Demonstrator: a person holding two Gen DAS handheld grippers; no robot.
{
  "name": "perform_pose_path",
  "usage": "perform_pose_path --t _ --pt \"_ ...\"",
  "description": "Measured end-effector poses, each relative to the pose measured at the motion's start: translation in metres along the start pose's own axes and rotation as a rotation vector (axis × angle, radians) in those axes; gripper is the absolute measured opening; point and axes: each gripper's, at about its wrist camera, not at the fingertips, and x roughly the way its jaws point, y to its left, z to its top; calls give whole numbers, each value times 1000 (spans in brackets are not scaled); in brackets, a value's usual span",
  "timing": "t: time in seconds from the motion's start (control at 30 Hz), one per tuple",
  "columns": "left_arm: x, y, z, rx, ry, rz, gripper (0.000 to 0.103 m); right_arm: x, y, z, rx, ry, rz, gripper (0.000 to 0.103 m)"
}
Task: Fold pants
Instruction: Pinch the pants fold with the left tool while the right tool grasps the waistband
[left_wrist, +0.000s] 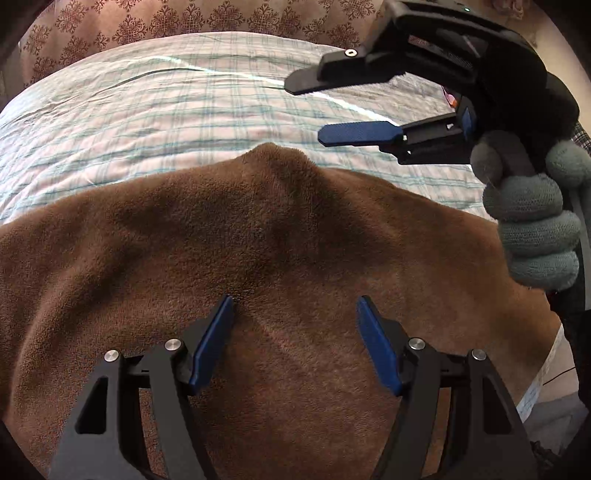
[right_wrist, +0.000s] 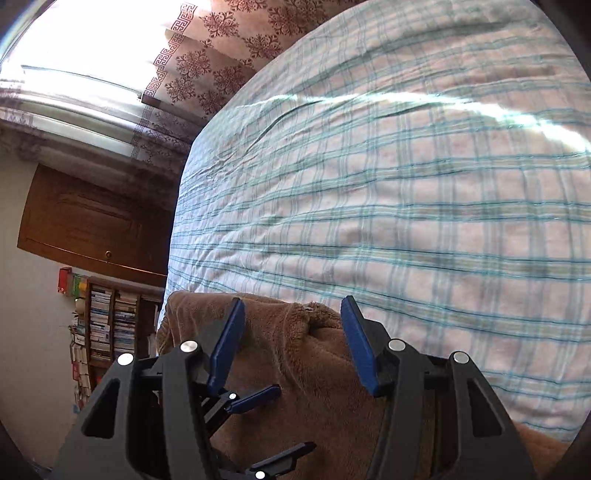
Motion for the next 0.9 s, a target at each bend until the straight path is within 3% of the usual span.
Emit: perform_pose_path --t 0.23,0.4,0.5,0.6,0.67,0.73,0.83,0.9 --pt "1 -8 -19 95 -27 15 72 30 -8 -13 29 172 43 55" --pt "1 -7 -22 92 -35 3 73 36 -3 -22 38 254 76 60" --pt "-1 -6 -23 93 -39 0 74 49 -1 -16 29 243 49 66" --pt "0 -5 -23 93 -43 0 74 63 -5 -1 66 213 82 68" --pt "-1 -3 -24 95 -45 4 74 66 -4 4 71 179 83 60" --pt "3 -7 -24 103 -43 16 74 59 0 9 61 125 84 43" --pt "4 -15 -30 127 -59 36 75 50 2 15 57 71 67 37" --pt "5 -20 -33 141 -56 49 76 56 1 13 15 62 -8 32"
